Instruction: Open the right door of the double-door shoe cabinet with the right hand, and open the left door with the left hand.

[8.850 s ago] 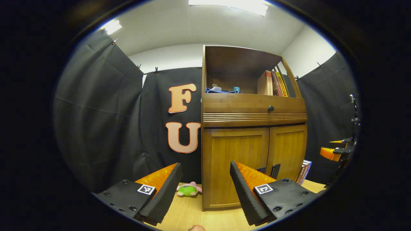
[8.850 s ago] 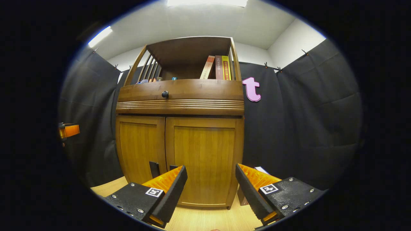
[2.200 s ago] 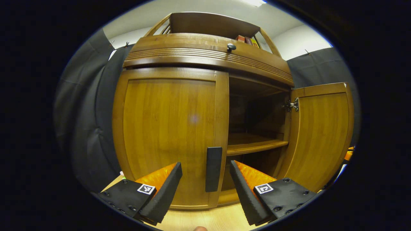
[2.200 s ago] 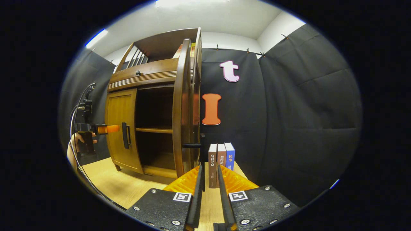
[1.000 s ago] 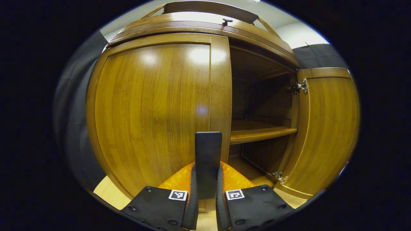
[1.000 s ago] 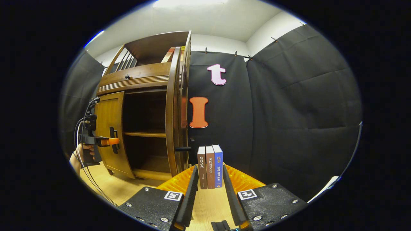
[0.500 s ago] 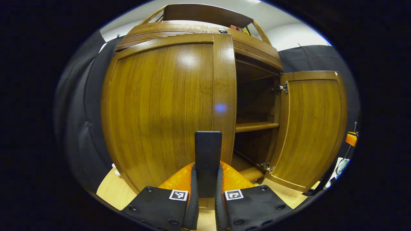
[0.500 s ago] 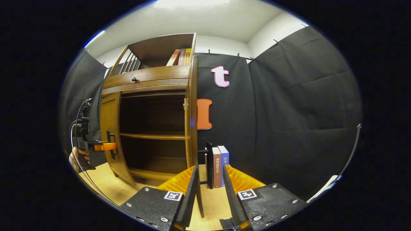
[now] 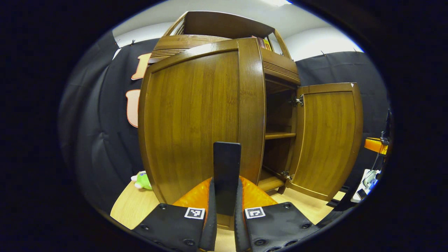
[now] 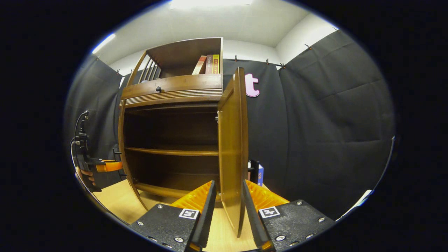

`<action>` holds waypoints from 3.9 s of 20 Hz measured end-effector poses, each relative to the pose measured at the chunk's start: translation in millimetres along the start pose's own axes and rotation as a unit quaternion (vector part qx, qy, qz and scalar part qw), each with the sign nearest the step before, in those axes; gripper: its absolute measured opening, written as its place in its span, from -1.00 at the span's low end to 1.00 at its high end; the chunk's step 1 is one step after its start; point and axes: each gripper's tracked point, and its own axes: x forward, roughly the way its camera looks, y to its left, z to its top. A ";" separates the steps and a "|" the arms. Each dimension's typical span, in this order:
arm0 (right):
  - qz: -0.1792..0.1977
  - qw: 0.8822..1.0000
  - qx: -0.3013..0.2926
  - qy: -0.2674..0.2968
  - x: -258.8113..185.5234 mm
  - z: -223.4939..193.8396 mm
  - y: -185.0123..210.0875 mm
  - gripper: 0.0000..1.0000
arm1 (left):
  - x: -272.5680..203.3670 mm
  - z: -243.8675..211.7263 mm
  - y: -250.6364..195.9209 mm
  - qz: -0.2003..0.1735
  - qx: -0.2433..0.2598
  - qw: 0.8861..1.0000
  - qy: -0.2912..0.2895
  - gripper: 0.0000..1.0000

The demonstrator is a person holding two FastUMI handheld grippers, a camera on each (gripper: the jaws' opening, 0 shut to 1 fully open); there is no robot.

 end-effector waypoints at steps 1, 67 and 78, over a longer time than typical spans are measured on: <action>0.004 1.000 0.001 0.000 -0.9 0.3 5.4 0.17 | -3.8 -0.5 2.9 0.002 0.001 1.000 0.001 -0.47; 0.086 0.996 -0.002 -0.016 48.8 49.0 119.6 0.41 | -156.5 97.0 106.4 0.114 -0.023 0.991 -0.066 -0.46; 0.049 0.998 0.003 -0.036 46.4 79.6 75.5 1.00 | -132.2 127.0 99.0 0.152 0.006 0.986 -0.073 0.39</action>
